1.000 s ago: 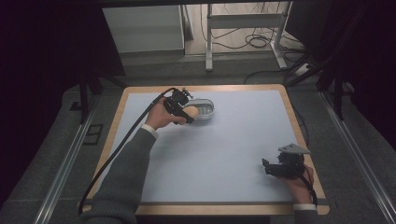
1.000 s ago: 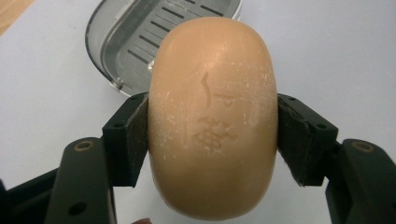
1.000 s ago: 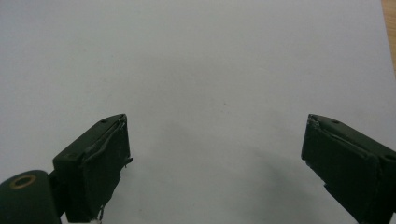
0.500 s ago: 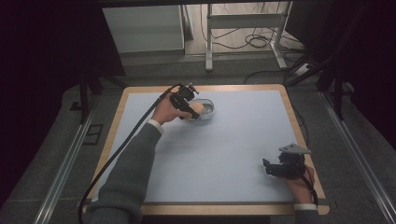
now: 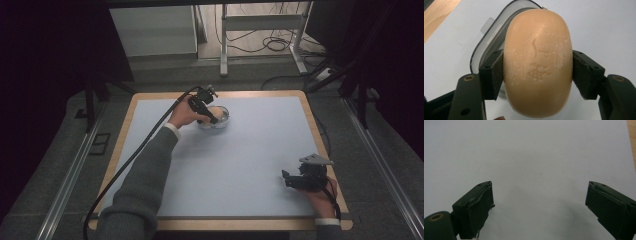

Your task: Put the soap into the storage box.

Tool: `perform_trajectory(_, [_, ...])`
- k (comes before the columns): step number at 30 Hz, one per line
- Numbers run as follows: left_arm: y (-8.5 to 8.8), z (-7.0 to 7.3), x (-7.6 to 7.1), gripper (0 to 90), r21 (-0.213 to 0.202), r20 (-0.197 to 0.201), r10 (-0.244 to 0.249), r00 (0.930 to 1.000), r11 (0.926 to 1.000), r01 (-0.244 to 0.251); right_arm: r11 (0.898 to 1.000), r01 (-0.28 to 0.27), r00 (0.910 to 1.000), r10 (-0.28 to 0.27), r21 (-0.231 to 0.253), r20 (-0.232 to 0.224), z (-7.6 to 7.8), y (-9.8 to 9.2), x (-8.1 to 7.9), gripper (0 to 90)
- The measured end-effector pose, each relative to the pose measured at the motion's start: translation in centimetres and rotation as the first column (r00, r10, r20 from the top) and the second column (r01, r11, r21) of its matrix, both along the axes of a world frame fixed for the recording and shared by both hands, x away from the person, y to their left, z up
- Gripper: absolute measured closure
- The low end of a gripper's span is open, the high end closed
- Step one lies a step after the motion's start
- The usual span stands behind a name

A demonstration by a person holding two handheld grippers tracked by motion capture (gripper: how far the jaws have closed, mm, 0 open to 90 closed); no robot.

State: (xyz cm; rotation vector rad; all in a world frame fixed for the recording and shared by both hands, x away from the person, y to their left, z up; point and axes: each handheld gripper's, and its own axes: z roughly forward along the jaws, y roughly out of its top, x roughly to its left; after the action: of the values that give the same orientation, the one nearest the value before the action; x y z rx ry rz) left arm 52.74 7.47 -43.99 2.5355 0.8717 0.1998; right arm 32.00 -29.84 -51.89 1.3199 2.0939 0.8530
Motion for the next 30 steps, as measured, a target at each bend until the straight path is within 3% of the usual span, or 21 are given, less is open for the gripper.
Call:
perform_trajectory(10, [-0.5, -1.4, 1.6, 32.7, 0.0, -0.016, -0.005, 0.9999, 1.0, 0.005, 1.0, 0.011, 0.9999, -0.011, -0.002, 0.001, 0.0, -0.3, -0.1, 7.8])
perform_trajectory(20, [-0.3, -1.9, 2.0, 31.3, -0.015, -0.025, 0.0, 0.9997, 0.9999, -0.001, 1.0, 0.017, 0.9999, -0.017, -0.006, -0.002, 0.0, -0.4, -0.1, 7.7])
perform_trajectory(22, [-0.2, -1.2, 1.8, 29.6, -0.065, -0.015, 0.007, 0.9999, 0.9978, -0.008, 1.0, 0.015, 0.9999, -0.015, -0.006, -0.002, 0.0, -0.4, -0.1, 7.8])
perform_trajectory(30, [0.1, 0.1, 0.8, 27.7, -0.069, 0.014, 0.006, 0.9999, 0.9976, -0.005, 1.0, 0.013, 0.9999, -0.013, -0.008, -0.004, 0.0, -0.3, -0.1, 7.8])
